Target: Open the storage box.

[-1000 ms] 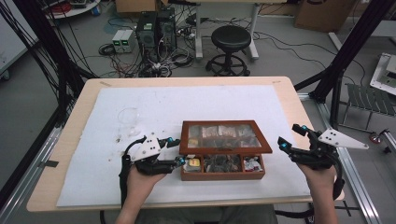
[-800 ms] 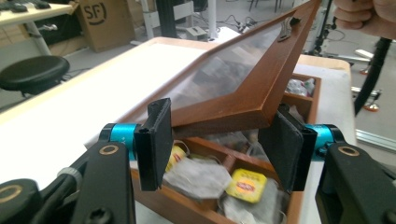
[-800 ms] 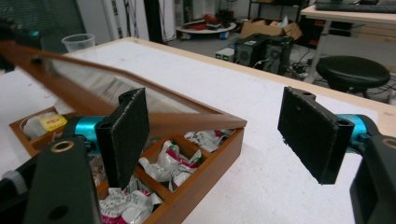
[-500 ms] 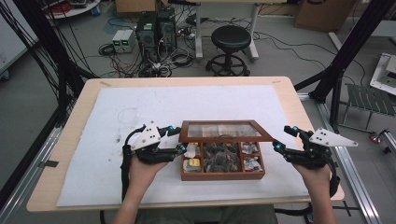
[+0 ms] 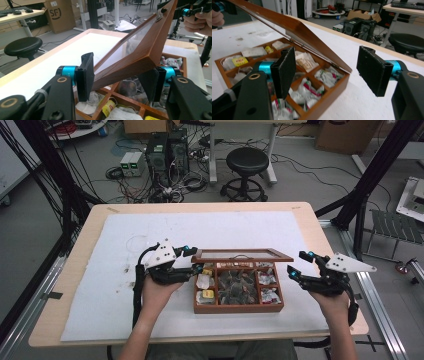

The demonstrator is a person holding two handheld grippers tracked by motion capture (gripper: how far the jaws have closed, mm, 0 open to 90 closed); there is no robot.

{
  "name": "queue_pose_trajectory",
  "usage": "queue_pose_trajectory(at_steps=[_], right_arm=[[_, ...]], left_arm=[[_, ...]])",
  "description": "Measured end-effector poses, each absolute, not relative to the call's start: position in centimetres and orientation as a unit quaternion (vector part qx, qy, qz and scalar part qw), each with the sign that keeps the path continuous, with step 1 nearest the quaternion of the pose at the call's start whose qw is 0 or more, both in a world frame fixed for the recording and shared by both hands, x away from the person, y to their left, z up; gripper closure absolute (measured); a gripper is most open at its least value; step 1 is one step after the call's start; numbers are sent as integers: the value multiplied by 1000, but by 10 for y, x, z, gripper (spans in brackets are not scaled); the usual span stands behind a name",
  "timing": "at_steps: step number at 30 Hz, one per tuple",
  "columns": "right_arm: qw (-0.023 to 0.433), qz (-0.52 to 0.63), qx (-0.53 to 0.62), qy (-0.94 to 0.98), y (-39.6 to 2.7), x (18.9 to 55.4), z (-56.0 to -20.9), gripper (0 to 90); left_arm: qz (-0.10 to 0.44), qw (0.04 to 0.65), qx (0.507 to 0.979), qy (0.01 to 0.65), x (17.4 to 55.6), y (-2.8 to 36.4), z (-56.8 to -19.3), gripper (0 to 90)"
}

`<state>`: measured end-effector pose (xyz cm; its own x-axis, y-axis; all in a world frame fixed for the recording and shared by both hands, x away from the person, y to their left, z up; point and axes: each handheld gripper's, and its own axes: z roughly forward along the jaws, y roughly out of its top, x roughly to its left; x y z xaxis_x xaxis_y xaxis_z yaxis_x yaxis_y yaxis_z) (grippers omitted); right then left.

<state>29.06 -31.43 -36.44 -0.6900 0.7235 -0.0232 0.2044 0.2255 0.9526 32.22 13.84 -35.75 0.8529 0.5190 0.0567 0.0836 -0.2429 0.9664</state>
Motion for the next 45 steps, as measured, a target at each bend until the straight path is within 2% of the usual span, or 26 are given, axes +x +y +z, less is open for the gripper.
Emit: queue_pose_trajectory(at_steps=[11, 14, 31, 45], right_arm=[[269, 534, 297, 745, -285, 311, -363, 458], [270, 534, 300, 743, -281, 320, -360, 502], [285, 520, 314, 742, -274, 351, -362, 536], [271, 487, 343, 756, -269, 379, -379, 548]], left_arm=[[188, 576, 766, 215, 342, 137, -358, 490], [192, 575, 765, 218, 346, 136, -359, 517], [189, 548, 768, 272, 384, 137, -384, 556], [177, 534, 772, 294, 405, 132, -405, 615]])
